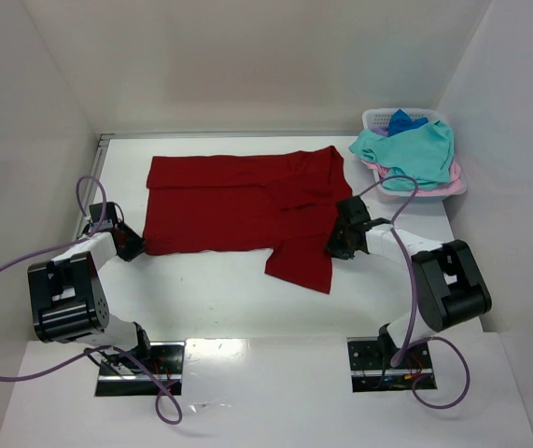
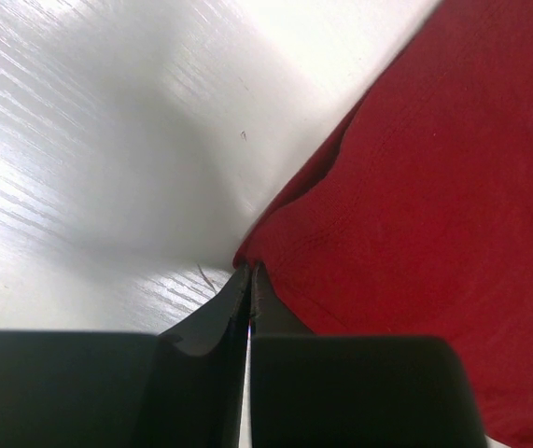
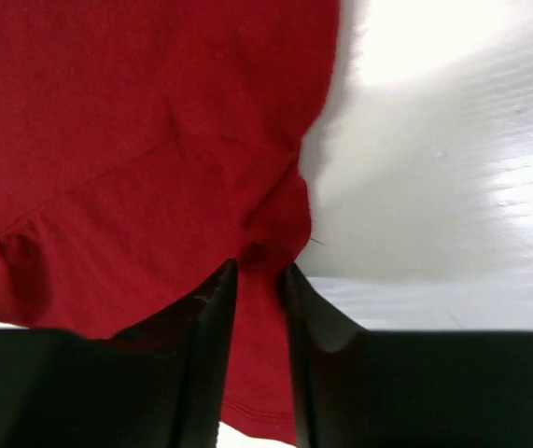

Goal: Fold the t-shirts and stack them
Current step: Grap the side of the flattened tshirt closest away from the robot with both arms

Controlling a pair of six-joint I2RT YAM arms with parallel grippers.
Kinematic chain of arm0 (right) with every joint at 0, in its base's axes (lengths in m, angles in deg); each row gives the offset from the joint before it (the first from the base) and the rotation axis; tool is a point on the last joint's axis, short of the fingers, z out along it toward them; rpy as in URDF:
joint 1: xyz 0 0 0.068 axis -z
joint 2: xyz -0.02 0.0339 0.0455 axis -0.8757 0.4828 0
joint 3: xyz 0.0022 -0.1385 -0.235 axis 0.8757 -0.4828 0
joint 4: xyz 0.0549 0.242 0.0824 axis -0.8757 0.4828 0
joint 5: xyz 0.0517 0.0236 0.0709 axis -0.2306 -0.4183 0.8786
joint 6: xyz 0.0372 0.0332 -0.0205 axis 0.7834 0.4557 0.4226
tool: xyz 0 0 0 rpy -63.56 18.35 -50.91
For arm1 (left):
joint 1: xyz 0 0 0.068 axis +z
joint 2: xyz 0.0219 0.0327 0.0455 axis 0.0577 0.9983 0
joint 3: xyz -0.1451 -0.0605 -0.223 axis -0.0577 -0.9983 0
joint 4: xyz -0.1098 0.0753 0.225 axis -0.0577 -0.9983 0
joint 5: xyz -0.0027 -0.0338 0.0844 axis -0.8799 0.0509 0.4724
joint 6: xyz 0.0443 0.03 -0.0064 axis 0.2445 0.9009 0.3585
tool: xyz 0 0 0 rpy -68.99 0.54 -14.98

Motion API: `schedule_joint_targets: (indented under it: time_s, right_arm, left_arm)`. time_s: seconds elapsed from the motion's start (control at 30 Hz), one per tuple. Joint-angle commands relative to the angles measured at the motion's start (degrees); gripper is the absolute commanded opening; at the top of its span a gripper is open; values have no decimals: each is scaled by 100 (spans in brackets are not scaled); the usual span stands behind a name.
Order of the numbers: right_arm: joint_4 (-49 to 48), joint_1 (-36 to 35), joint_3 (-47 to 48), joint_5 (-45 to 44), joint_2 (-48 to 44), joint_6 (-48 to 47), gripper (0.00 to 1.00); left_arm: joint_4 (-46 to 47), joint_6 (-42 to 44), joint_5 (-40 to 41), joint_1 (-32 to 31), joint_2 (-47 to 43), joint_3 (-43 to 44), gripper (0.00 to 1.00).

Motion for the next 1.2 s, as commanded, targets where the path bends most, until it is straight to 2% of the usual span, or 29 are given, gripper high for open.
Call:
schedule_joint_targets:
  time_s: [0.0, 0.03, 0.07, 0.13, 0.17, 0.63, 0.9, 1.17]
  right_arm:
    - [333, -125, 255, -329, 318, 33, 28]
    - [333, -177, 308, -390, 319, 33, 25]
    - [385, -178, 309, -390, 319, 33, 15]
    - [386, -178, 309, -390, 319, 33, 2]
    - [386, -178, 309, -390, 319, 33, 0]
    - [746, -178, 616, -443, -585, -19, 0]
    - [738, -11, 1126, -390, -753, -19, 0]
    - [413, 288, 1767, -224, -324, -19, 0]
  left_arm:
    - [98, -31, -14, 33, 52, 13, 0]
    - [98, -31, -14, 33, 105, 13, 0]
    - [98, -31, -14, 33, 105, 13, 0]
    - [98, -31, -14, 33, 105, 66, 0]
    - [98, -31, -14, 33, 105, 66, 0]
    - [-227, 22, -14, 33, -747, 486, 0]
    - [-413, 311, -171, 33, -747, 1041, 0]
    - [-290, 435, -374, 33, 87, 1805, 0]
